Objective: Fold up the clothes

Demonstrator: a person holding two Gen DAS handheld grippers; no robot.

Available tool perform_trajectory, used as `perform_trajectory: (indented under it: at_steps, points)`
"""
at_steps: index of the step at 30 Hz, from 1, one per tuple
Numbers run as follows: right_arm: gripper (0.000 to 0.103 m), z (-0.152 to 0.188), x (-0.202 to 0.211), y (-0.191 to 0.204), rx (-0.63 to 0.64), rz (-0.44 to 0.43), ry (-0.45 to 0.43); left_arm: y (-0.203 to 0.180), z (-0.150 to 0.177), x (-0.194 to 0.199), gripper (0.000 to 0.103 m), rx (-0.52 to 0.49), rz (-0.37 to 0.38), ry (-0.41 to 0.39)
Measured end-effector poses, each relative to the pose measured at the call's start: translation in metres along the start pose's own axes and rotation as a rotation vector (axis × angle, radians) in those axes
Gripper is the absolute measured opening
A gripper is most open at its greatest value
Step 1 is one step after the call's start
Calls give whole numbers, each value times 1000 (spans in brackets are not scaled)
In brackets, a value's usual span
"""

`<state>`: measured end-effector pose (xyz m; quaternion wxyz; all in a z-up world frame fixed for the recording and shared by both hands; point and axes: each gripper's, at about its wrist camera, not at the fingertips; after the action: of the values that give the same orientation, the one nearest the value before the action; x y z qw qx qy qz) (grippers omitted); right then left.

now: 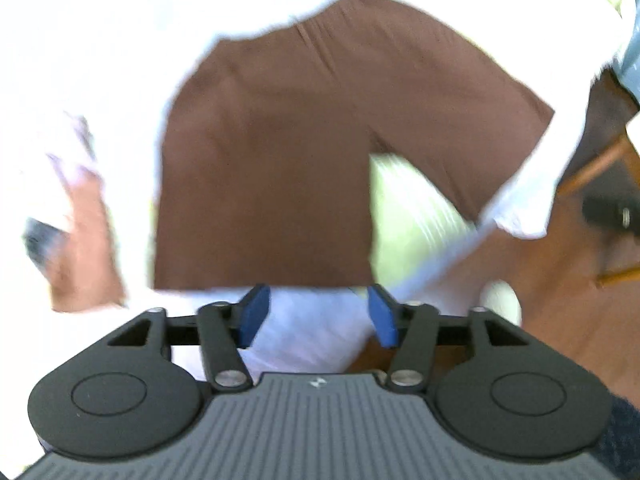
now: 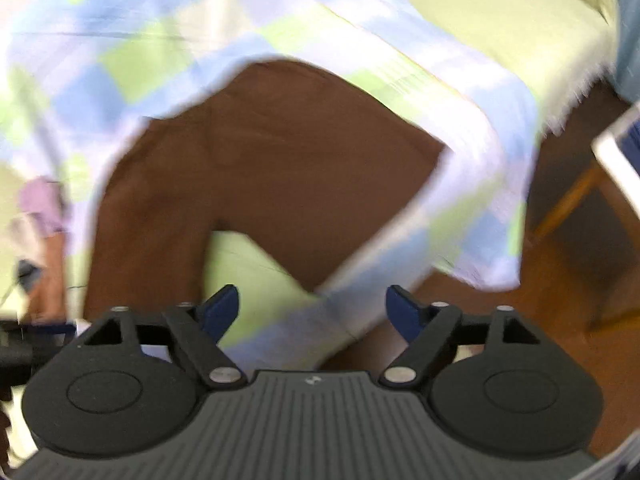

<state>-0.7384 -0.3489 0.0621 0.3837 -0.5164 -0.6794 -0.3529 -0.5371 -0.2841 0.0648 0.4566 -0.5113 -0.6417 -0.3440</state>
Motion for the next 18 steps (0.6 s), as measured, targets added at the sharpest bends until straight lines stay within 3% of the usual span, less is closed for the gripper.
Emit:
perform_trajectory:
  at_steps: [2,7,18]
  points:
    - [94,-8,36,13,1,-7,-79,3,-3,20,73,15,14,-33]
    - [98,-16,85,17,-19,-42,-165,6,-2,76,73,43,17,-105]
    - [99,-6,116,26,76,-19,-151,27,13,113,74,123,-11,-119]
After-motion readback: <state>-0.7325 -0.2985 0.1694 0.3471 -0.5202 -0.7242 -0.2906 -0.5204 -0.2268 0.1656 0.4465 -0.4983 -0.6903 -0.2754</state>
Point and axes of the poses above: each gripper's, at about its wrist camera, not at the fingertips, and x roughly against the way its jaws point, y to its left, z to its underside, and after that the axes turned 9 degrees about z, right-handed
